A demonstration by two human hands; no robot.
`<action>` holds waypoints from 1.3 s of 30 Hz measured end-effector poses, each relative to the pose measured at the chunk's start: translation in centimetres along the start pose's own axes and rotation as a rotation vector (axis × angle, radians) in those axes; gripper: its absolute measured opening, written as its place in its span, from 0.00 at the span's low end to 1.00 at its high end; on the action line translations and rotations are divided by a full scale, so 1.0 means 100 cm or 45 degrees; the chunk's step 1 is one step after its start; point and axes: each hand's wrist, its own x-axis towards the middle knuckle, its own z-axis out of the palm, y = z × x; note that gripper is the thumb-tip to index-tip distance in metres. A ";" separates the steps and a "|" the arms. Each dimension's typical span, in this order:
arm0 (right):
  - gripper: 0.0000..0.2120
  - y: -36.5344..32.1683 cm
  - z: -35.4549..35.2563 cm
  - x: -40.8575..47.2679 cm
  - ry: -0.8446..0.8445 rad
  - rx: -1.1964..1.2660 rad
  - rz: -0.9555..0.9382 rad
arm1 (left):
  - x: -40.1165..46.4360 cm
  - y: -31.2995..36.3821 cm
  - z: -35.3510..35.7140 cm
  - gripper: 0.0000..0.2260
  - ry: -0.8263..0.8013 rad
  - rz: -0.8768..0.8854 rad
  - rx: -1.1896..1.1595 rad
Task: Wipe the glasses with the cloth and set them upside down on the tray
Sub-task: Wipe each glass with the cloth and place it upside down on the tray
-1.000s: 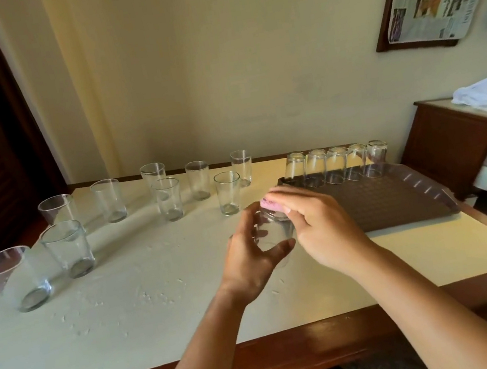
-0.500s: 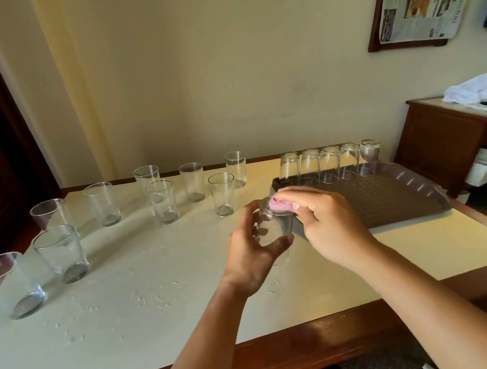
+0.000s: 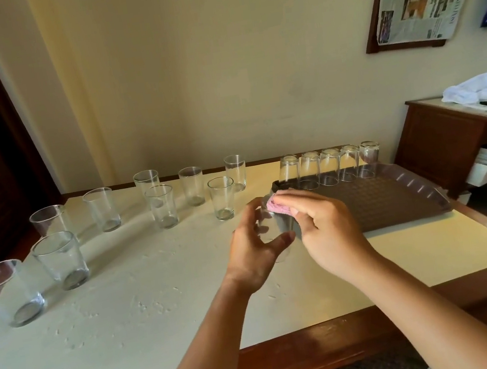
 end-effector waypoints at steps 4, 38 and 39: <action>0.21 0.010 -0.006 0.010 0.023 -0.040 0.046 | -0.005 0.005 0.004 0.34 -0.024 -0.004 -0.050; 0.19 0.010 -0.011 0.021 -0.113 -0.139 -0.076 | -0.004 0.011 0.010 0.28 -0.081 -0.116 -0.335; 0.19 0.012 -0.012 0.018 -0.131 -0.108 -0.091 | -0.003 0.010 0.010 0.28 -0.066 -0.137 -0.344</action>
